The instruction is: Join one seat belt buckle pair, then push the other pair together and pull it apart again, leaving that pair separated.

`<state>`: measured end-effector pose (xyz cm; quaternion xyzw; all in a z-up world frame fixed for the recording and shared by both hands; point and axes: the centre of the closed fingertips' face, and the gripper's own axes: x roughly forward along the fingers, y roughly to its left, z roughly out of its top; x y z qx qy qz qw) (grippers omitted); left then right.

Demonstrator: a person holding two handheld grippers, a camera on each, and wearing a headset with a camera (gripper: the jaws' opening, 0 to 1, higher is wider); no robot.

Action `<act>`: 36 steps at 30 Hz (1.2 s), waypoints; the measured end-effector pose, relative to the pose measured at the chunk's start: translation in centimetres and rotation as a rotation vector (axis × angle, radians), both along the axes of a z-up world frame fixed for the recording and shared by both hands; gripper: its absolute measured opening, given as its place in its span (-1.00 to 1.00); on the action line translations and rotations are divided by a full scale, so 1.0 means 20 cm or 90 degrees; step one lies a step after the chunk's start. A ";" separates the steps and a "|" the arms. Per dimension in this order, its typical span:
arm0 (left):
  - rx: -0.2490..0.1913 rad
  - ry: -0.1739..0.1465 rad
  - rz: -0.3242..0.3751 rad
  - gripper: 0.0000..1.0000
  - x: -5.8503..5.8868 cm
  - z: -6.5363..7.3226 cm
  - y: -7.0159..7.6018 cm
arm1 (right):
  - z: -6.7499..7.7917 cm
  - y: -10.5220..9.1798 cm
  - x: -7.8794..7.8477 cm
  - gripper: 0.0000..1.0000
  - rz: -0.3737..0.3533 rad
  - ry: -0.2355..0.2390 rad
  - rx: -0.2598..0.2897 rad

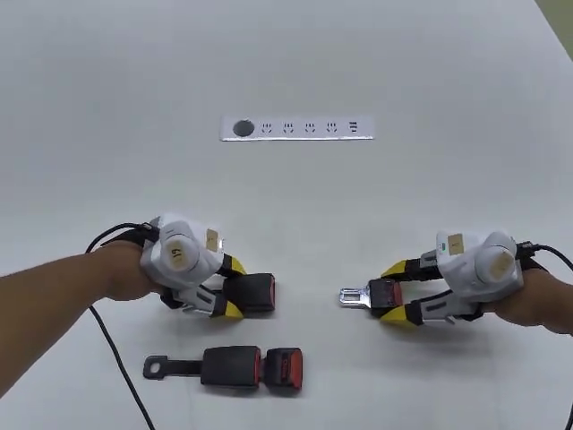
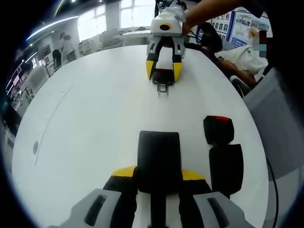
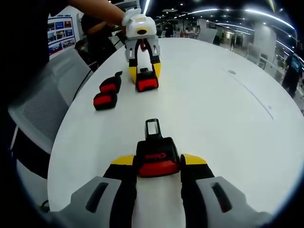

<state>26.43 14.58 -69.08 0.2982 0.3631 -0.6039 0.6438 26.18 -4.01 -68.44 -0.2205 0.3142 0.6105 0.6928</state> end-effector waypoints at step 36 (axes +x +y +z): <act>-0.176 -0.064 0.483 0.79 0.06 0.29 0.18 | 0.23 -0.08 0.06 0.75 -0.554 -0.121 0.107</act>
